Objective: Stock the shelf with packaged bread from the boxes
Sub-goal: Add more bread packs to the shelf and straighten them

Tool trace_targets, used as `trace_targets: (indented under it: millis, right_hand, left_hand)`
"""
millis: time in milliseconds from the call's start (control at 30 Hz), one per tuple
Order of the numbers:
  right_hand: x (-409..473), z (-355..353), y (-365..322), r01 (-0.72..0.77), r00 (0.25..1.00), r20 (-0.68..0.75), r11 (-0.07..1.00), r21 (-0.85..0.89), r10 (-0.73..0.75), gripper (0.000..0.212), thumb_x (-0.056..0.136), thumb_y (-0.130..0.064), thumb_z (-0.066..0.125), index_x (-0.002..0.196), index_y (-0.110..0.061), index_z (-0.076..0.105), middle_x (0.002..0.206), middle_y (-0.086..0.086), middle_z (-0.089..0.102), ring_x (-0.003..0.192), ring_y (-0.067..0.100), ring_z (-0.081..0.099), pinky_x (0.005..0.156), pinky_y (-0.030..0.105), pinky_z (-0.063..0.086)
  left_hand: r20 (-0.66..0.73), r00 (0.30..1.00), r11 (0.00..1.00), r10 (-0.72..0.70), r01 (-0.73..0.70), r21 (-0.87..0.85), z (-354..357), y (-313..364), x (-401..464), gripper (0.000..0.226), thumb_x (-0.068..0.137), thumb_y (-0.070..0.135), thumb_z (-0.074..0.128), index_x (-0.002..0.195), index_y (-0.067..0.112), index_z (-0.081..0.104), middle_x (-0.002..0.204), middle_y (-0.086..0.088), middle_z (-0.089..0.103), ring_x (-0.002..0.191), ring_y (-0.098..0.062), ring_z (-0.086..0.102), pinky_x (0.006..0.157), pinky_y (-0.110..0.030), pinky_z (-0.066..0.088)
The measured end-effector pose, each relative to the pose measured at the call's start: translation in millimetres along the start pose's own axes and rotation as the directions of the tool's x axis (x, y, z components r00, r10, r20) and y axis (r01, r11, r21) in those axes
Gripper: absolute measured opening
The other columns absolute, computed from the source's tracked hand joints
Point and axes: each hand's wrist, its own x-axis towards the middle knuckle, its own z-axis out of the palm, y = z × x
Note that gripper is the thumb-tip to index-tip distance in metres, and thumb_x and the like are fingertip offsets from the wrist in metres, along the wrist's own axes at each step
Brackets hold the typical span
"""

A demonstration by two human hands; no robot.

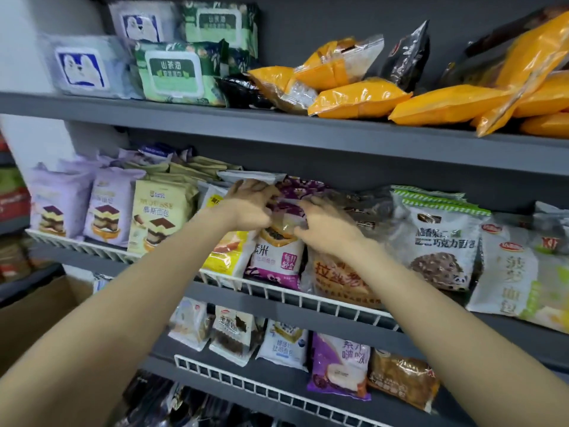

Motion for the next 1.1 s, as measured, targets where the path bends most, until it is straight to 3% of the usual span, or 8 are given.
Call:
trace_targets:
  millis: [133,367,467,567,767,900,1033,1100]
  right_hand:
    - [20.6,20.3,-32.0,0.012,0.998,0.060,0.976,-0.217,0.001,0.091,0.076,-0.070,0.054,0.145,-0.016,0.029,0.150,0.011,0.033,0.140,0.030,0.026,0.118,0.043,0.009]
    - [26.0,46.6,-53.0,-0.111,0.983,0.097,0.925,-0.364,0.156,0.124,0.062,-0.060,0.076,0.150,-0.014,0.002,0.146,0.018,0.022,0.139,0.034,0.020,0.117,0.044,0.014]
    - [26.2,58.2,-53.3,-0.172,0.985,-0.087,0.851,-0.497,0.148,0.123,0.049,-0.058,0.083,0.147,-0.009,0.027,0.128,0.021,0.047,0.121,0.034,0.047,0.109,0.047,0.034]
    - [26.9,74.0,-44.4,-0.237,0.945,-0.325,0.778,-0.582,0.045,0.094,0.047,-0.040,0.088,0.129,-0.009,0.055,0.097,0.018,0.063,0.091,0.032,0.063,0.097,0.047,0.049]
    - [49.2,83.7,-41.8,-0.306,0.920,-0.384,0.765,-0.566,0.084,0.085,0.054,-0.033,0.085,0.127,-0.007,0.049,0.097,0.019,0.065,0.090,0.034,0.064,0.090,0.045,0.053]
    - [53.0,85.6,-44.0,-0.300,0.926,-0.363,0.789,-0.537,0.105,0.085,0.048,-0.034,0.088,0.124,-0.007,0.059,0.100,0.019,0.066,0.092,0.033,0.066,0.087,0.043,0.054]
    - [40.0,76.6,-47.0,-0.283,0.949,-0.275,0.803,-0.525,0.155,0.120,0.033,-0.059,0.085,0.132,0.000,0.051,0.108,0.019,0.063,0.097,0.031,0.063,0.091,0.041,0.051]
    - [34.5,66.4,-50.0,-0.230,0.970,-0.189,0.817,-0.529,0.151,0.131,0.044,-0.071,0.076,0.143,0.003,0.032,0.130,0.027,0.048,0.122,0.036,0.049,0.107,0.043,0.038]
  left_hand:
    - [0.031,0.997,0.992,0.072,-0.074,0.099,11.7,-39.4,-7.8,0.071,0.082,0.053,0.056,0.143,0.027,0.031,0.151,-0.001,0.030,0.140,-0.022,0.023,0.116,-0.040,0.019]
    - [-0.160,0.980,0.990,0.115,-0.100,0.102,31.9,-59.5,-7.3,0.056,0.088,0.040,0.054,0.138,0.026,0.034,0.151,0.004,0.028,0.137,-0.022,0.027,0.107,-0.046,0.026]
    - [-0.190,0.977,0.992,0.097,-0.081,0.093,37.7,-62.9,-7.4,0.061,0.089,0.038,0.052,0.143,0.025,0.028,0.157,0.000,0.011,0.139,-0.026,0.024,0.109,-0.053,0.024]
    - [-0.186,0.975,0.983,0.120,-0.090,0.162,42.5,-60.4,-5.2,0.063,0.089,0.039,0.050,0.145,0.022,0.025,0.150,-0.003,0.029,0.135,-0.026,0.029,0.108,-0.052,0.025]
    - [-0.177,0.973,0.978,0.148,-0.117,0.174,44.8,-59.9,-6.7,0.065,0.087,0.042,0.048,0.145,0.022,0.025,0.147,-0.002,0.032,0.134,-0.026,0.030,0.107,-0.049,0.024]
    - [-0.224,0.972,0.998,0.067,-0.070,-0.005,34.5,-56.0,-5.2,0.058,0.087,0.044,0.045,0.140,0.023,0.033,0.142,-0.002,0.040,0.133,-0.024,0.033,0.105,-0.042,0.026]
    - [-0.272,0.960,0.991,-0.067,0.032,-0.131,14.8,-48.6,22.1,0.046,0.098,0.032,0.034,0.139,0.013,0.037,0.143,-0.010,0.041,0.134,-0.028,0.034,0.107,-0.042,0.027]
    - [-0.189,0.977,0.985,-0.093,0.063,-0.162,11.7,-44.1,42.7,0.046,0.101,0.033,0.028,0.140,0.012,0.037,0.145,-0.014,0.040,0.134,-0.031,0.034,0.107,-0.044,0.028]
